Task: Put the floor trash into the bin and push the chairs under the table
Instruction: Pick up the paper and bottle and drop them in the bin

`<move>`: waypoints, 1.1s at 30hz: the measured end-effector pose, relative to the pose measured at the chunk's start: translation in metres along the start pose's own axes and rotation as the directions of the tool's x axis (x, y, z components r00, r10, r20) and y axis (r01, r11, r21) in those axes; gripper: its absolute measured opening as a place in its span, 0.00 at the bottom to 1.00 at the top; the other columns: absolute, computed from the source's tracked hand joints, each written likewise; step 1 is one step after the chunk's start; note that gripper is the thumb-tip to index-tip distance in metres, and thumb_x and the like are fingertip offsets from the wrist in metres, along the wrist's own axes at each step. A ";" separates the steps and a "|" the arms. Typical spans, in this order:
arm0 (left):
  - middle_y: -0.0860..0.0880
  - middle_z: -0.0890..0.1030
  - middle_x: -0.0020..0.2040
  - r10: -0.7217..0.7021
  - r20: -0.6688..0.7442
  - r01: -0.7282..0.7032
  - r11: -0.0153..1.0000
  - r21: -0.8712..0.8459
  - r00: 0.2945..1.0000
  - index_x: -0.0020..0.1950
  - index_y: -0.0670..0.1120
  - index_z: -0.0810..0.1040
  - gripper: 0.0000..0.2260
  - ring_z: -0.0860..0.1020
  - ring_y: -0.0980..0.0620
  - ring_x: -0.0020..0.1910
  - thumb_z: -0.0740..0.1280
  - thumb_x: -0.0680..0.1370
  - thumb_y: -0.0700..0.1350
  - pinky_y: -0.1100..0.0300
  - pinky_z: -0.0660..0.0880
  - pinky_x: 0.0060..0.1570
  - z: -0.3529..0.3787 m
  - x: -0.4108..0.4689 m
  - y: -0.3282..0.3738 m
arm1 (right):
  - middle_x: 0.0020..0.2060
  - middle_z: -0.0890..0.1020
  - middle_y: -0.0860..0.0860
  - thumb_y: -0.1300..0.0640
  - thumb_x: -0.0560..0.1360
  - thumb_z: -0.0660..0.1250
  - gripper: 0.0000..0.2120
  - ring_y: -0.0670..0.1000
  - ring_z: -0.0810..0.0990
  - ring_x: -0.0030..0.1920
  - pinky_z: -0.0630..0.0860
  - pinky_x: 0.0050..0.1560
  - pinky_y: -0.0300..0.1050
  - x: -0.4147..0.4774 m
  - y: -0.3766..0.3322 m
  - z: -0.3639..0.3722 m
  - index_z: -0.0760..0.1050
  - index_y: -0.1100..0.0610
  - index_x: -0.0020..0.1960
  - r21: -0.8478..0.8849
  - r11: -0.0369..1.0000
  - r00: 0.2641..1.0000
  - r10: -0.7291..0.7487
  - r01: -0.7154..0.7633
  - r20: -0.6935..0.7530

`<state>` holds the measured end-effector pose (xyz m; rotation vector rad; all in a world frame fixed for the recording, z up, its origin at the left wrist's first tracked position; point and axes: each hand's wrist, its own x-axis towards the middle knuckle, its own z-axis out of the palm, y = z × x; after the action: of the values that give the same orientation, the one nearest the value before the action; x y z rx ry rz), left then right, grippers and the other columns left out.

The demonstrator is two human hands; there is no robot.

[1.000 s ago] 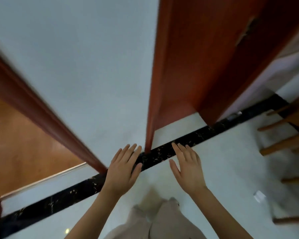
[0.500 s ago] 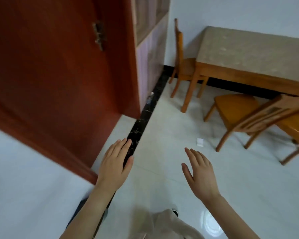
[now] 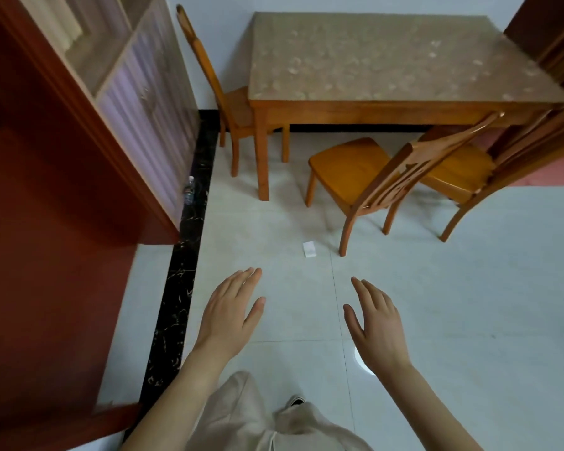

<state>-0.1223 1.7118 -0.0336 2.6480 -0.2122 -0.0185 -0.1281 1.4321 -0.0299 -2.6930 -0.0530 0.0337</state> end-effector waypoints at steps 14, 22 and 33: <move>0.47 0.70 0.72 0.145 0.121 -0.156 0.984 0.081 0.982 0.74 0.46 0.67 0.25 0.67 0.46 0.72 0.52 0.80 0.56 0.47 0.63 0.71 -0.037 0.258 -0.112 | 0.68 0.74 0.53 0.49 0.81 0.60 0.23 0.57 0.72 0.67 0.72 0.65 0.55 0.239 -0.052 0.052 0.66 0.55 0.73 0.019 0.994 0.993 0.112 -0.112 -0.025; 0.46 0.68 0.73 0.170 0.184 -0.182 0.982 0.050 0.968 0.76 0.46 0.64 0.24 0.65 0.46 0.73 0.53 0.81 0.54 0.48 0.61 0.72 -0.012 0.397 -0.136 | 0.70 0.72 0.53 0.49 0.81 0.60 0.23 0.56 0.71 0.68 0.71 0.66 0.55 0.371 -0.030 0.080 0.65 0.55 0.74 0.064 0.979 0.981 0.193 -0.191 -0.033; 0.47 0.68 0.74 0.009 0.260 -0.008 1.000 -0.004 0.965 0.75 0.47 0.65 0.26 0.63 0.47 0.73 0.52 0.79 0.56 0.53 0.57 0.73 0.184 0.552 -0.177 | 0.69 0.73 0.56 0.50 0.80 0.64 0.25 0.58 0.70 0.69 0.70 0.66 0.54 0.526 0.108 0.242 0.65 0.58 0.73 0.126 0.943 0.950 0.297 -0.307 0.097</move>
<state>0.4402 1.6960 -0.2656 2.6358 -0.3097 -0.3656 0.3931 1.4619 -0.3024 -2.5337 0.3288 0.2268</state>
